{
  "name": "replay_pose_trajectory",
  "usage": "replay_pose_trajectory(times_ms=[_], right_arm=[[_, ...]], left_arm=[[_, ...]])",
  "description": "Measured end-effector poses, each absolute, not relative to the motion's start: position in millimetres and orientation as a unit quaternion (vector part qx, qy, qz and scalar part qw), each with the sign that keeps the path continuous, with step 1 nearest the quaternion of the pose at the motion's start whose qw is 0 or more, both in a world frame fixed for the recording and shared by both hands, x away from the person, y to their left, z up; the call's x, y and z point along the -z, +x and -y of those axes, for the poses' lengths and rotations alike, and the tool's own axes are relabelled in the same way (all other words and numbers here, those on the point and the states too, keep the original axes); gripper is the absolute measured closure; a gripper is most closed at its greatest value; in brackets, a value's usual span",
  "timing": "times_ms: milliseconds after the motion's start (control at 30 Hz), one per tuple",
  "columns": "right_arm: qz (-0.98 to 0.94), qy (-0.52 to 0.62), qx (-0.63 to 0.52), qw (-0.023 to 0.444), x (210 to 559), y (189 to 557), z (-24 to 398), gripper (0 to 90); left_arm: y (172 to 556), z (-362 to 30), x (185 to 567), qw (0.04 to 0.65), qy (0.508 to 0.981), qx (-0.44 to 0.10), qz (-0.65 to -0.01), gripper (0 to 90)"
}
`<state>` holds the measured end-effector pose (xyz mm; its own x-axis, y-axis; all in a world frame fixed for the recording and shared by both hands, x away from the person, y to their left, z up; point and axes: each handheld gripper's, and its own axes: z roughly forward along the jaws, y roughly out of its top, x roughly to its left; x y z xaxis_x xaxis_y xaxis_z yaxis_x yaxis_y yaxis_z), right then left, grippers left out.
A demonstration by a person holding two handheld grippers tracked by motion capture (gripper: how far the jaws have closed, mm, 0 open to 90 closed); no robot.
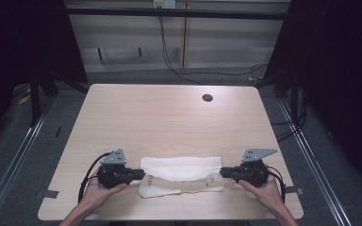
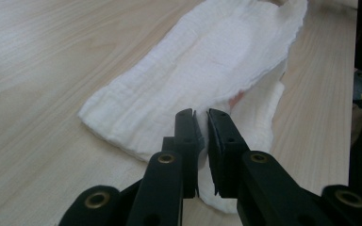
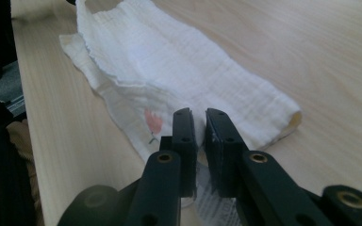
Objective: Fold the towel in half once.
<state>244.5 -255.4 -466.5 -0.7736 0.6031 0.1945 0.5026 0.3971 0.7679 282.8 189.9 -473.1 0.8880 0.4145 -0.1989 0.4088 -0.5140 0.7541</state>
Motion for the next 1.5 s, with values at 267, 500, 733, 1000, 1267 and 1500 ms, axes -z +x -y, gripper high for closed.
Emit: replay_pose_trajectory(times_ms=[267, 500, 733, 1000, 1267, 1500], right_arm=[[-0.840, 0.333, -0.424, 0.058, 472, 231, 253, 77.9], [-0.838, 0.334, -0.427, 0.059, 468, 220, 251, 69.9], [-0.828, 0.356, -0.426, 0.083, 463, 242, 246, 65.3], [-0.836, 0.388, -0.372, 0.112, 481, 295, 234, 56.8], [-0.839, 0.399, -0.359, 0.093, 495, 316, 238, 74.2], [-0.824, 0.433, -0.351, 0.106, 493, 319, 253, 88.3]], left_arm=[[268, -189, 477, 0.416, 0.881, 0.003, -0.225, 77.7], [260, -194, 473, 0.428, 0.875, 0.016, -0.225, 71.9], [278, -196, 470, 0.432, 0.865, -0.001, -0.255, 70.6], [308, -169, 487, 0.393, 0.881, 0.003, -0.262, 69.6], [308, -166, 495, 0.384, 0.887, 0.011, -0.257, 67.9], [303, -148, 494, 0.375, 0.895, 0.016, -0.240, 66.5]])
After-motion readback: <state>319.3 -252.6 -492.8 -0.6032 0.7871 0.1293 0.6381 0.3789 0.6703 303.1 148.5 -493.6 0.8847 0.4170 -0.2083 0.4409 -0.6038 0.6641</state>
